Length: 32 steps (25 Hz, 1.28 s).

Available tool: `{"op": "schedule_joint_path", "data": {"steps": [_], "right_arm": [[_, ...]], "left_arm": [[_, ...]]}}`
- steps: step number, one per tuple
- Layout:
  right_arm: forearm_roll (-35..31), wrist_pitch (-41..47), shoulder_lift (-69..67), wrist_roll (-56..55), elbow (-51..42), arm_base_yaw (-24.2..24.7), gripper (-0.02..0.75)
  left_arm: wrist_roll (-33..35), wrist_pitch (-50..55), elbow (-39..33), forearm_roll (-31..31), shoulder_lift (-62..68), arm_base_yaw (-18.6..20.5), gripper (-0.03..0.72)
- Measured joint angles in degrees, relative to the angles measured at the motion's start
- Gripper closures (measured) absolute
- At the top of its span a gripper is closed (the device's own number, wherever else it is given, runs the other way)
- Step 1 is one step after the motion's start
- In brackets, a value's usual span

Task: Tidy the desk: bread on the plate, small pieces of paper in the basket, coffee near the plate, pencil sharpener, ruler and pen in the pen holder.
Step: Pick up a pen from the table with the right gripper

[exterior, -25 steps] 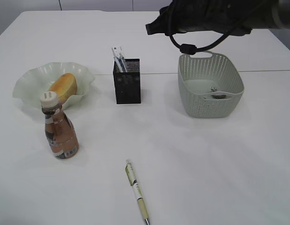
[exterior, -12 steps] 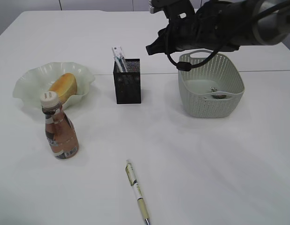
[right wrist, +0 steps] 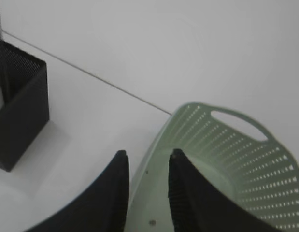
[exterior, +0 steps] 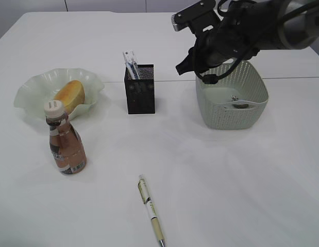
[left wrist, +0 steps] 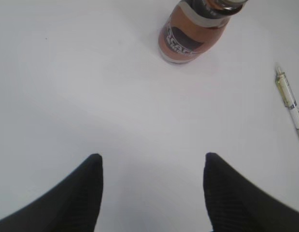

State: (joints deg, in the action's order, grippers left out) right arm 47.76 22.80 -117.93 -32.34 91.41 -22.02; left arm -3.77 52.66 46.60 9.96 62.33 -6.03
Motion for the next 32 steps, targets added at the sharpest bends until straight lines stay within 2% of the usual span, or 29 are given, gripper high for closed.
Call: {"op": "schedule_joint_path", "data": {"steps": [3,9,16,21,24,29,32], "right_arm": [[-7.2,4.4,0.1,5.8,0.0,0.0,0.529],[-30.1,15.1,2.7,24.3,0.0,-0.6,0.529],[-45.9,32.6,4.5,26.9,0.7,-0.7,0.472],[-58.2,38.8,4.5,26.8,1.0,-1.6,0.423],[-58.8,40.9,4.5,25.5,1.0,-5.3,0.418],[-54.9,41.2,4.5,18.8,1.0,-13.6,0.416],[-55.9,41.2,4.3,17.7,1.1,-15.7,0.416]], "left_arm": [[0.0,0.0,0.0,0.0,0.0,0.0,0.209],[0.0,0.0,0.0,0.0,0.0,0.0,0.209],[0.0,-1.3,0.0,0.0,0.0,0.0,0.209],[0.0,-2.0,0.0,0.0,0.0,0.0,0.209],[0.0,-2.4,0.0,0.0,0.0,0.0,0.209],[0.0,-2.7,0.0,0.1,0.0,0.0,0.209],[0.0,-2.8,0.0,0.1,0.0,0.0,0.209]]}}
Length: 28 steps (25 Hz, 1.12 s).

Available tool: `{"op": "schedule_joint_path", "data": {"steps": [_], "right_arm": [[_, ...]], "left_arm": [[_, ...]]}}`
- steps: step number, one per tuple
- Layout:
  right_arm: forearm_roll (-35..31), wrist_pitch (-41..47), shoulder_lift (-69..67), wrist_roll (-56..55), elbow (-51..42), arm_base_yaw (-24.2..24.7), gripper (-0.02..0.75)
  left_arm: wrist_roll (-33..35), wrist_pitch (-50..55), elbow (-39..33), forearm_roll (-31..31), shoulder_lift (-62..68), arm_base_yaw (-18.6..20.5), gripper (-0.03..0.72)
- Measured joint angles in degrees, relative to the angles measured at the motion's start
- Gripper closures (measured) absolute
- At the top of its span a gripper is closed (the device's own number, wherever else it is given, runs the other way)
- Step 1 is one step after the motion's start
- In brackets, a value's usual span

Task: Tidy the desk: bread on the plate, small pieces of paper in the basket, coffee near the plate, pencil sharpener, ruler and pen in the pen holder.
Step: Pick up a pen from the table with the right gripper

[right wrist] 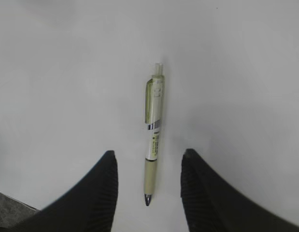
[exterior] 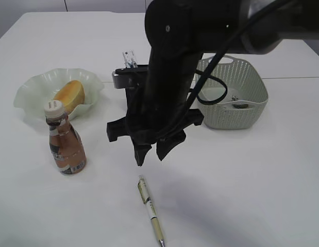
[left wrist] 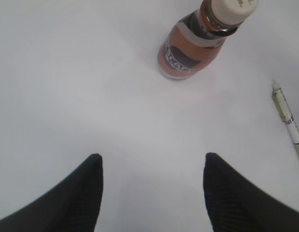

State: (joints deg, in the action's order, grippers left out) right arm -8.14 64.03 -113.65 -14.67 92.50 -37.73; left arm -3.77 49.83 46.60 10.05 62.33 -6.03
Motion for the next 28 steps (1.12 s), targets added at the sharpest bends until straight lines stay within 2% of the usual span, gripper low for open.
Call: {"op": "schedule_joint_path", "data": {"steps": [14,28], "right_arm": [[-1.6,-1.1,-8.0,-4.6,0.0,-3.9,0.414],[0.5,-3.3,-12.2,-6.4,0.1,-3.9,0.383]], "left_arm": [[0.0,-0.2,0.0,0.0,0.0,0.0,0.209],[0.4,-0.2,0.0,0.0,0.0,0.0,0.209]]}}
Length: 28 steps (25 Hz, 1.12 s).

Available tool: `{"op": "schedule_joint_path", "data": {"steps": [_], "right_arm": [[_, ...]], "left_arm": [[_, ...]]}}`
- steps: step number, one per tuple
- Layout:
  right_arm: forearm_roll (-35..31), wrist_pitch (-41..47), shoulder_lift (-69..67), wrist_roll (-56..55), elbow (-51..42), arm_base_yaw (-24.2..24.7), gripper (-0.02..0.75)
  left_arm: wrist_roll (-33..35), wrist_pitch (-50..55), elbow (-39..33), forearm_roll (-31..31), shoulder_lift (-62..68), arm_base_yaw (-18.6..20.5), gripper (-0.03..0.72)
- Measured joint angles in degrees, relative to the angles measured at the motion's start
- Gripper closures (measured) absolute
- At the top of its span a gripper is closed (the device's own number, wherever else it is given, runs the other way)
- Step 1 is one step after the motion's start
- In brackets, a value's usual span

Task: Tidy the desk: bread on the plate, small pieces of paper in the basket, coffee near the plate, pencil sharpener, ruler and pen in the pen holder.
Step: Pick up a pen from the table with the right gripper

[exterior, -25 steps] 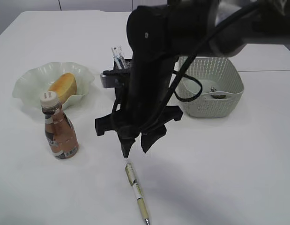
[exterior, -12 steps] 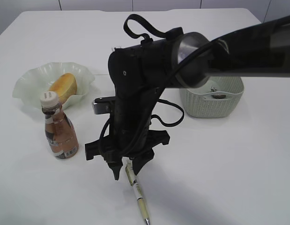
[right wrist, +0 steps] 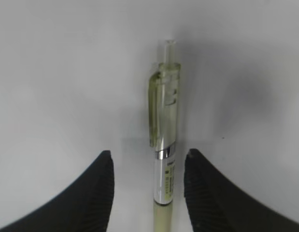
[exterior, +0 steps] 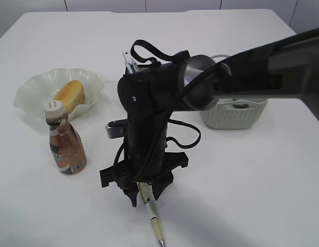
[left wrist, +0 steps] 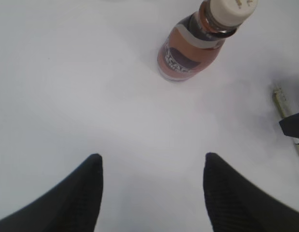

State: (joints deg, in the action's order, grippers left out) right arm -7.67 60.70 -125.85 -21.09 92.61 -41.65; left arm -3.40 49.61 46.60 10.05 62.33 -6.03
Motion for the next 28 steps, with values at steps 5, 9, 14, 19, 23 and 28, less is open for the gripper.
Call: {"op": "schedule_joint_path", "data": {"steps": [5,9,14,19,23,28], "right_arm": [[1.6,-0.2,-0.5,-0.3,0.1,0.0,0.382],[1.9,-0.2,-1.1,-0.3,0.2,0.0,0.382],[1.9,-0.3,-1.6,-0.4,0.4,0.0,0.382],[2.0,-0.7,-2.0,-0.4,0.4,0.0,0.382],[2.4,-1.3,-2.0,-0.4,0.4,0.0,0.382],[3.2,-1.5,-2.0,-0.4,0.4,0.0,0.382]], "left_arm": [[0.2,0.0,0.0,0.0,0.0,0.0,0.209],[0.2,0.0,0.0,0.0,0.0,0.0,0.209],[0.2,0.0,0.0,0.0,0.0,0.0,0.209],[0.2,0.0,0.0,0.0,0.0,0.0,0.209],[0.2,-0.2,0.0,0.0,0.0,0.0,0.209],[0.2,-1.1,0.0,0.0,0.0,0.0,0.209]]}}
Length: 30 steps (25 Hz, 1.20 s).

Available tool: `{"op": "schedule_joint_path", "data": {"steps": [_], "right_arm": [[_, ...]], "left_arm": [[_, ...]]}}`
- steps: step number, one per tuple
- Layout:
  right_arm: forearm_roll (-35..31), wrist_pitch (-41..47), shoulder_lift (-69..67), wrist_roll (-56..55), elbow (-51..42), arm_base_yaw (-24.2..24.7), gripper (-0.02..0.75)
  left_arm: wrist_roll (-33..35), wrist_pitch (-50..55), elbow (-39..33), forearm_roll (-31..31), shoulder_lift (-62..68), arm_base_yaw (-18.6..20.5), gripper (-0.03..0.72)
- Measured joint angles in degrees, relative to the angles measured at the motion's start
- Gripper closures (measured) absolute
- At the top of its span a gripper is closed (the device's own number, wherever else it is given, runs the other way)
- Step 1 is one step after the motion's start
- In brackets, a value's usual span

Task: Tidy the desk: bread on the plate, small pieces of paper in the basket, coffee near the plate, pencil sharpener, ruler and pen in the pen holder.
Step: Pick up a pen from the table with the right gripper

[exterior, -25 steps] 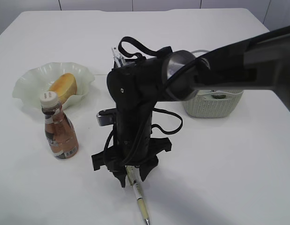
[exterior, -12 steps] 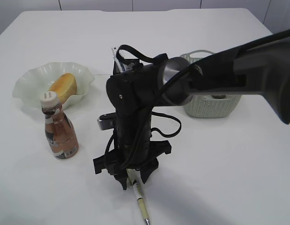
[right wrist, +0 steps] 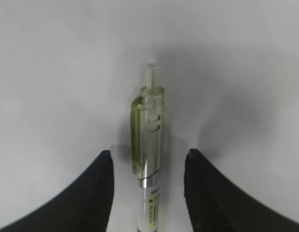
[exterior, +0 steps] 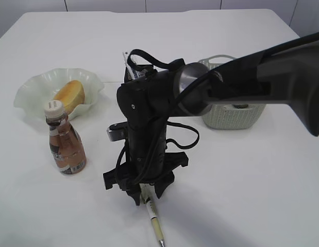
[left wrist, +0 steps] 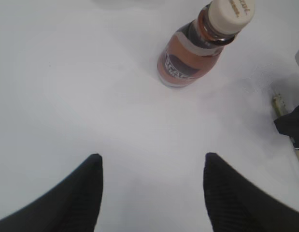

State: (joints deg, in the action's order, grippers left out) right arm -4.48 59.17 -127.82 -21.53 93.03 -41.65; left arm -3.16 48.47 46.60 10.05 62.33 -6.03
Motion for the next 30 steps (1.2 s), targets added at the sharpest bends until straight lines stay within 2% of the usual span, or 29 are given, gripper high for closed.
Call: {"op": "schedule_joint_path", "data": {"steps": [23,25,30], "right_arm": [[0.6,0.0,-1.1,1.2,0.0,0.0,0.39],[0.6,0.2,-1.2,1.2,0.0,0.0,0.426],[0.7,0.3,-1.3,1.2,0.1,0.0,0.591]], "left_arm": [[0.0,-0.7,0.0,0.0,0.0,0.0,0.209],[0.0,-0.7,0.0,0.0,0.0,0.0,0.209],[0.0,-0.7,0.0,0.0,0.0,0.0,0.209]]}}
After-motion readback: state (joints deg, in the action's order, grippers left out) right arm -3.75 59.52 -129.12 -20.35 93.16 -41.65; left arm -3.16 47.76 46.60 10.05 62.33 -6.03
